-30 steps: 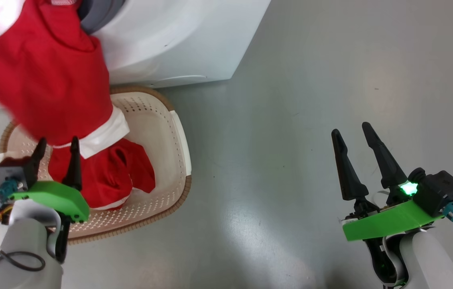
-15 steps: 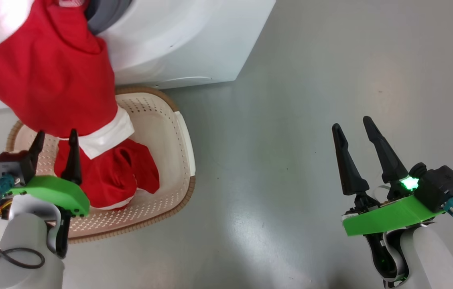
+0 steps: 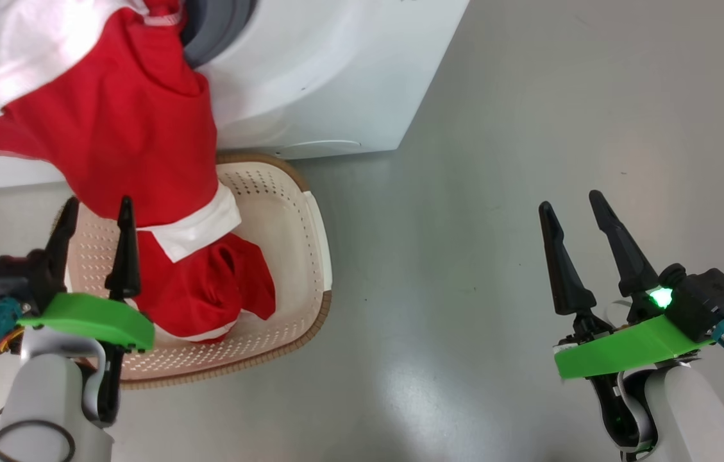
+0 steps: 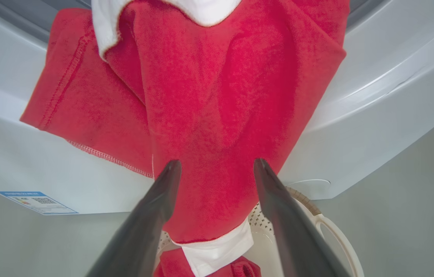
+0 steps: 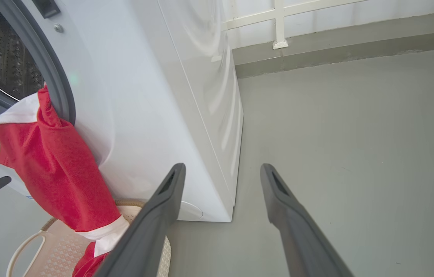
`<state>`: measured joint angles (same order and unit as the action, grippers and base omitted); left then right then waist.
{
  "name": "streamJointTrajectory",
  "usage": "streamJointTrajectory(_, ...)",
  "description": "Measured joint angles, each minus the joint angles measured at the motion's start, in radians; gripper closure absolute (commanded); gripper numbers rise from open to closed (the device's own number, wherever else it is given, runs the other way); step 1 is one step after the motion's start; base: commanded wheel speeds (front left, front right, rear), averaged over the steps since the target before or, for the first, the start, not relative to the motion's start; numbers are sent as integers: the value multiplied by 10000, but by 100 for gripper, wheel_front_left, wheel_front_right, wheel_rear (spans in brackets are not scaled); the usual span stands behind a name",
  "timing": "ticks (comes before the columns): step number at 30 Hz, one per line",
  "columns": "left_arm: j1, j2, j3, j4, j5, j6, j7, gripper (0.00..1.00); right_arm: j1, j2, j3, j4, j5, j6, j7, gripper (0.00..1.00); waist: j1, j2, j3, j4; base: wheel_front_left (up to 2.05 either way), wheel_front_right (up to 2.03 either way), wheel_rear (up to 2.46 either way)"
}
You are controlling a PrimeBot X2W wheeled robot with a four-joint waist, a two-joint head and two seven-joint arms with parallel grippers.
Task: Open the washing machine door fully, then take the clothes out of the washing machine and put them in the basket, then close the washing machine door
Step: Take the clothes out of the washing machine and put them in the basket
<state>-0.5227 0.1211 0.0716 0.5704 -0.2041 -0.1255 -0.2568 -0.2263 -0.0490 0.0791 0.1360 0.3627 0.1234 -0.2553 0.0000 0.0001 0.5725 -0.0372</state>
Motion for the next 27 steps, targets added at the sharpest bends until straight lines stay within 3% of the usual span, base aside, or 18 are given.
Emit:
streamJointTrajectory(19,2747,-130,405,-3720,-113,0,0,0,565,-4,-46,198,-138,0,0,0,1,0,-893,313,0,0,0)
streamJointTrajectory(27,3251,-247,412,-4245,-115,0,0,0,639,-6,-81,194,-138,0,0,0,1,0,-875,392,0,0,0)
